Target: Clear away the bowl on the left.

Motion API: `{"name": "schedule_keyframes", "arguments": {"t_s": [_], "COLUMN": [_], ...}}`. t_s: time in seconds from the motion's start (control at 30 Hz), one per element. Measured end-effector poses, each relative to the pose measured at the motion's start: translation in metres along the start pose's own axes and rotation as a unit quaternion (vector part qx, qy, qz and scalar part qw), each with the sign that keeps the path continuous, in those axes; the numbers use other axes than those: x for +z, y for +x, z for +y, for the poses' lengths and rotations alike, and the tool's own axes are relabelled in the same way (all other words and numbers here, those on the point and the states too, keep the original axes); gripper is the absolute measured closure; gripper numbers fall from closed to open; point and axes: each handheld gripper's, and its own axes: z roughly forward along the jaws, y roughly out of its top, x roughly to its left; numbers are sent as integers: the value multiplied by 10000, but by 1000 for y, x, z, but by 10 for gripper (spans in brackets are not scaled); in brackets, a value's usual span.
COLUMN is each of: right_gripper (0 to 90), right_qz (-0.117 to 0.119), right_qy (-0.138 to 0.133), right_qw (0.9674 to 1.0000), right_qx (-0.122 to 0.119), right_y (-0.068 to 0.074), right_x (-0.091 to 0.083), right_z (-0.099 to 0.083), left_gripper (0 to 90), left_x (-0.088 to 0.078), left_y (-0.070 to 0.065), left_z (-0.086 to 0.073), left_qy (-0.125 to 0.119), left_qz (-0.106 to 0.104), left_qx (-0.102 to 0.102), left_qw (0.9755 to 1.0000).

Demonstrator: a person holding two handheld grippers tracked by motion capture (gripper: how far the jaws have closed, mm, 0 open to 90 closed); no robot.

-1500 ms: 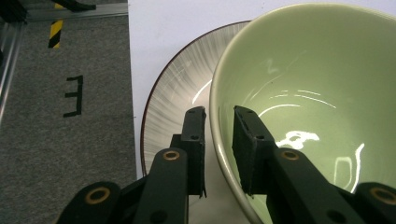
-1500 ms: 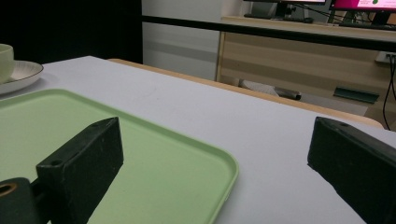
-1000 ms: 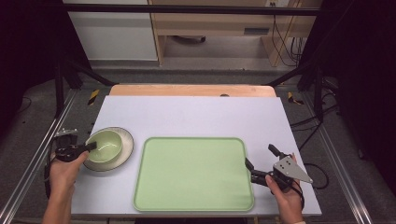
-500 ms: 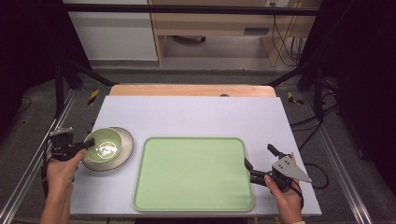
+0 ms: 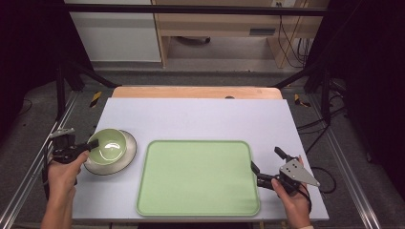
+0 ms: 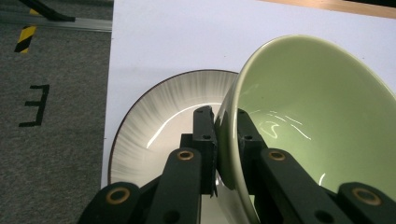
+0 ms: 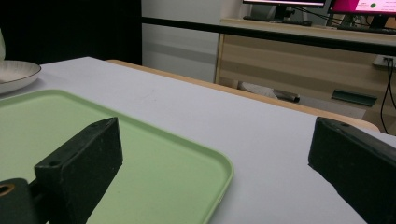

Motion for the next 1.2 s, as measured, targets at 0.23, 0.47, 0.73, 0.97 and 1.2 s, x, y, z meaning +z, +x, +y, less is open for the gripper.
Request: {"name": "schedule_keyframes", "arguments": {"t_s": [0.23,0.47,0.73,0.97,1.2], "right_gripper": [31,31,30,30,30], "right_qz": [3,3,15,7,-7], "right_qy": [-31,-33,-32,-32,-41], "right_qw": [10000,10000,10000,10000,10000], "right_qx": [-20,-39,-31,-55,-41], "right_y": [0,0,-1,0,-2], "right_x": [0,-1,-1,-1,-2], "right_z": [0,0,0,1,0], "left_gripper": [825,825,824,824,823], "left_x": [-2,1,-2,0,3], "left_y": [-7,-15,-21,-31,-51], "left_z": [3,5,7,10,13], "left_qy": [-43,-14,-67,-69,-52], "left_qz": [-55,-116,-130,-213,-371], "left_qx": [89,143,225,363,578], "left_qw": [9999,9998,9996,9991,9976]}}
